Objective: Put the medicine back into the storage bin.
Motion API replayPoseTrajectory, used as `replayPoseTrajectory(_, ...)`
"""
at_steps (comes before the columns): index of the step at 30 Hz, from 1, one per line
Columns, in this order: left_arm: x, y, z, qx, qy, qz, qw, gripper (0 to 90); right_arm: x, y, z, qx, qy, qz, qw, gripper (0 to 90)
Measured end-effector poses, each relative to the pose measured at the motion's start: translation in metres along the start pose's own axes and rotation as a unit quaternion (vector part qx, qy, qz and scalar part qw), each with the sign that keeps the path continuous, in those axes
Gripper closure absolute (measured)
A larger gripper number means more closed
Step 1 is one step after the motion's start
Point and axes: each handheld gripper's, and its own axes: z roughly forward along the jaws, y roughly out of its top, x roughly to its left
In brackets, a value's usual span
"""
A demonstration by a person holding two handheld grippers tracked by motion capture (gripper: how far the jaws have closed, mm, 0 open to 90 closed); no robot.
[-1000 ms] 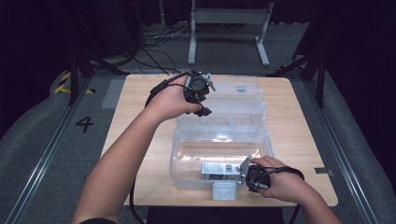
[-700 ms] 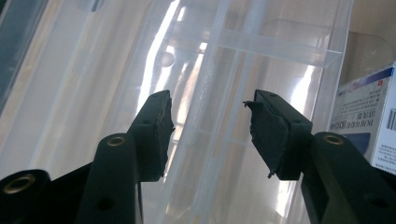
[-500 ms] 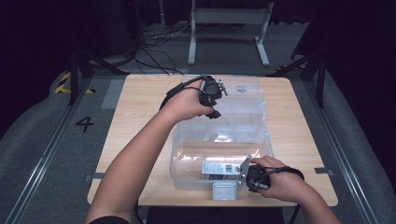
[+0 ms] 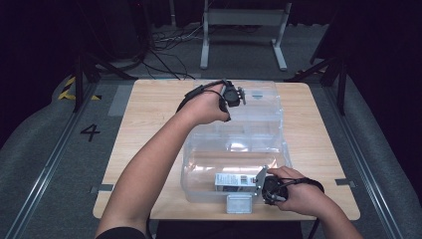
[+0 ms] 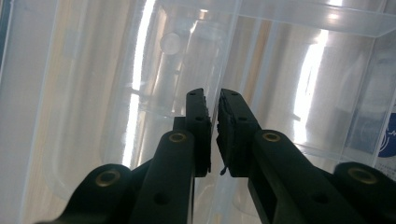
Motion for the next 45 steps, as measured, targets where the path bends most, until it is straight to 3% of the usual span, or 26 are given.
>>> replayPoseTrajectory(6, -0.006, 0.006, 0.001, 0.016, 0.014, 0.015, 0.9997, 86.1, 0.0, 0.0, 0.0, 0.001, -0.002, 0.011, 0.9999, 86.8)
replayPoseTrajectory(10, -0.01, 0.007, 0.0, 0.011, 0.025, 0.032, 0.9991, 87.2, 0.0, 0.0, 0.0, -0.001, 0.002, 0.027, 0.9996, 86.6)
replayPoseTrajectory(12, -0.012, 0.006, -0.001, 0.01, 0.028, 0.038, 0.9988, 87.6, -0.002, 0.001, 0.0, 0.003, -0.007, 0.015, 0.9999, 86.5)
replayPoseTrajectory(13, -0.013, 0.005, 0.0, 0.002, 0.033, 0.037, 0.9988, 87.8, 0.001, 0.001, -0.001, 0.007, 0.001, 0.043, 0.9991, 86.4)
replayPoseTrajectory(16, -0.017, 0.004, -0.003, 0.0, 0.039, 0.043, 0.9983, 88.5, -0.002, 0.002, 0.0, 0.004, -0.002, 0.033, 0.9994, 86.2)
replayPoseTrajectory(25, -0.032, 0.002, -0.016, -0.021, 0.05, 0.059, 0.9968, 88.9, -0.002, 0.002, 0.001, 0.002, 0.001, 0.043, 0.9991, 86.0)
replayPoseTrajectory(30, -0.044, 0.001, -0.024, -0.02, 0.061, 0.076, 0.995, 89.2, -0.002, 0.002, 0.001, 0.001, 0.0, 0.045, 0.999, 85.8)
replayPoseTrajectory(41, -0.065, -0.002, -0.038, -0.026, 0.06, 0.095, 0.9933, 89.4, -0.002, 0.003, 0.001, -0.003, -0.003, 0.046, 0.9989, 85.5)
replayPoseTrajectory(45, -0.074, -0.003, -0.041, -0.029, 0.067, 0.104, 0.9919, 89.4, 0.0, 0.003, 0.0, 0.004, 0.003, 0.062, 0.9981, 85.5)
